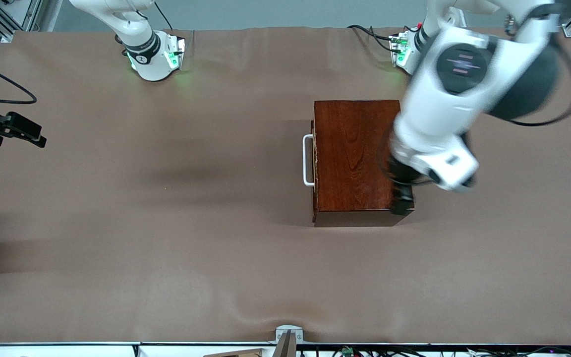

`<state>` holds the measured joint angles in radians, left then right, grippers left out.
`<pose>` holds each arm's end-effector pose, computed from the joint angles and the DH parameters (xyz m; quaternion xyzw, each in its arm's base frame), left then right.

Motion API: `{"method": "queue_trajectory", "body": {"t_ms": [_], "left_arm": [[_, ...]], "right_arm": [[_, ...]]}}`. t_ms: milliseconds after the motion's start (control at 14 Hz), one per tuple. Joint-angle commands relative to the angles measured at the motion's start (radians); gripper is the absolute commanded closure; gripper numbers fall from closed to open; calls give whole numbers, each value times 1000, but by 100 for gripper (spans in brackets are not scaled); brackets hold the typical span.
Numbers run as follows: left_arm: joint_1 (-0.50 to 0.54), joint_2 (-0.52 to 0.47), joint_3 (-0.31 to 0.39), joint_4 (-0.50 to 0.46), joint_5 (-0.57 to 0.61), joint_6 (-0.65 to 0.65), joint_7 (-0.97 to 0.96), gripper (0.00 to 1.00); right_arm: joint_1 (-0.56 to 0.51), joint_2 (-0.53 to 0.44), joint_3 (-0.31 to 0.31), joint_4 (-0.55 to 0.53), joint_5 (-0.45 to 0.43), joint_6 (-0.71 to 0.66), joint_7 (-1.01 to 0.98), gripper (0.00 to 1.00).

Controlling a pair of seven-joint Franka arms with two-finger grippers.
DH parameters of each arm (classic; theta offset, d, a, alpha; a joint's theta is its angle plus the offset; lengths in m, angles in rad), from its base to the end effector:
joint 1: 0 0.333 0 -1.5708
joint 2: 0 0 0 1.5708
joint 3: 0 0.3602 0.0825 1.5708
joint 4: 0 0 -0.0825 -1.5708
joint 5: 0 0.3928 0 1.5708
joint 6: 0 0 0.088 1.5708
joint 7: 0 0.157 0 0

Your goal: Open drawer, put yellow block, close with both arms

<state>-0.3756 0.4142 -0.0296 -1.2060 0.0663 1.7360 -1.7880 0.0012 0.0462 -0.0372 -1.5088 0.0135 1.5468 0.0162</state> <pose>0.6693 -0.2722 0.5471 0.7700 0.6348 0.0505 0.0391 0.5769 -0.0181 0.6200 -0.9996 0.0259 0.0040 0.0059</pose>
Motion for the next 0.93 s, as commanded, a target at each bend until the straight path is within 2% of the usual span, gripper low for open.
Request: {"method": "queue_trajectory", "body": {"t_ms": [0,357,571,714,857], "left_arm": [[98,-44,-12,-37,-45,-3,161,0],[262,-97,-12,-49,-68,-85,534,0],[305,-150,-10,-67,-76,-130,718,0],[325,-227,-9,-128,-76,-138,833,0],[328,-328,-6,-229,-77,-139,961,0]], "right_arm": [[-18,-14,11,-5,5,6,7,0],[-18,-14,11,-5,6,6,7,0],[-18,-14,11,-7,6,6,7,0],[-18,-14,11,-7,8,4,7,0],[-18,-14,11,-7,8,4,7,0]]}}
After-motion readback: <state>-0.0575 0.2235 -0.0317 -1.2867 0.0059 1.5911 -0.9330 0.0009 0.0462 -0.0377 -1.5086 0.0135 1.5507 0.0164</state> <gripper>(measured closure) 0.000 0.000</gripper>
